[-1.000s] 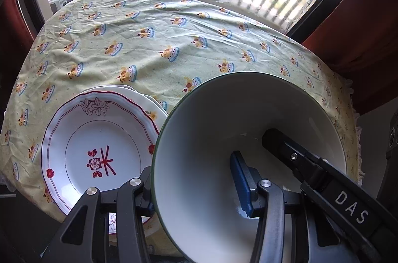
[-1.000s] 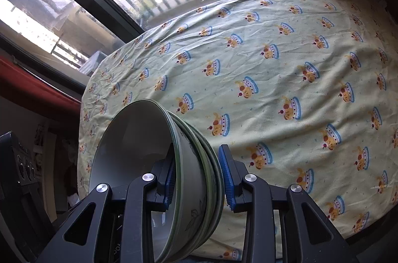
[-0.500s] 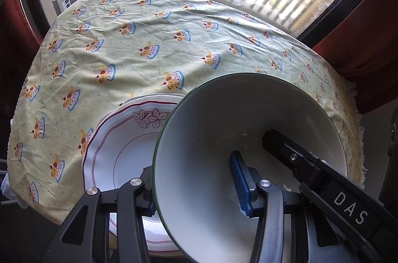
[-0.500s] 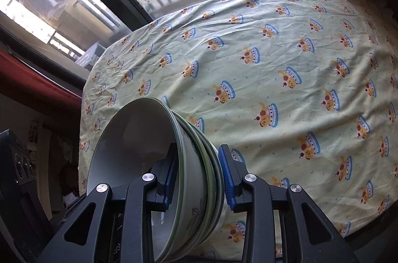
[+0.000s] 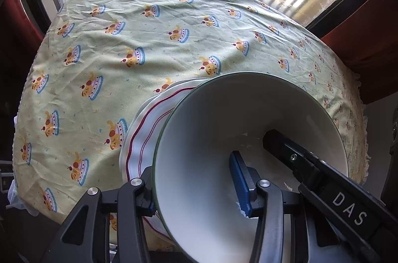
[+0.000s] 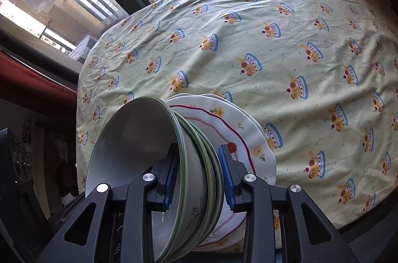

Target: Organize plates and bowls

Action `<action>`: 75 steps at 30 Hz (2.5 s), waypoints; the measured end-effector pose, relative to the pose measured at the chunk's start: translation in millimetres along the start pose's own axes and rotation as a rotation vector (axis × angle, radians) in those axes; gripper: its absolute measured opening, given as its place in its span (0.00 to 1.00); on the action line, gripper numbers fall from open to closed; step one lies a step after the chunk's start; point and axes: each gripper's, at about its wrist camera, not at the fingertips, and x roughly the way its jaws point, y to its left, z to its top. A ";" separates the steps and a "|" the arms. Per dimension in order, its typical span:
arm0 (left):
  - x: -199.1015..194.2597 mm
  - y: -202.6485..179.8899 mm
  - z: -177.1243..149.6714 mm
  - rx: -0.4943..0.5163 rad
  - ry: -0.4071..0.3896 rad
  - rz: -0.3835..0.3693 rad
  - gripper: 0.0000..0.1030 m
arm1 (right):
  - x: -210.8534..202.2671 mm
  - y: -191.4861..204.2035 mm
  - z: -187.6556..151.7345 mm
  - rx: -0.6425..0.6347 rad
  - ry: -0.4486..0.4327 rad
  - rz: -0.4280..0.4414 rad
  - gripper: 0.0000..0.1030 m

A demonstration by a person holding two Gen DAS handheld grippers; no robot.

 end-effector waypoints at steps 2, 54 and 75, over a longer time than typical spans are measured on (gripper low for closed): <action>0.0 1.9 -0.8 0.018 0.002 0.005 0.45 | 3.7 1.6 -3.8 0.013 0.007 -0.006 0.35; -82.1 -21.7 -97.5 0.066 -0.460 0.143 0.87 | -95.7 -46.4 -76.1 -0.202 -0.348 -0.142 0.80; -69.1 -35.4 -164.9 0.123 -0.592 0.183 0.97 | -105.9 -108.5 -145.0 -0.157 -0.503 -0.183 0.80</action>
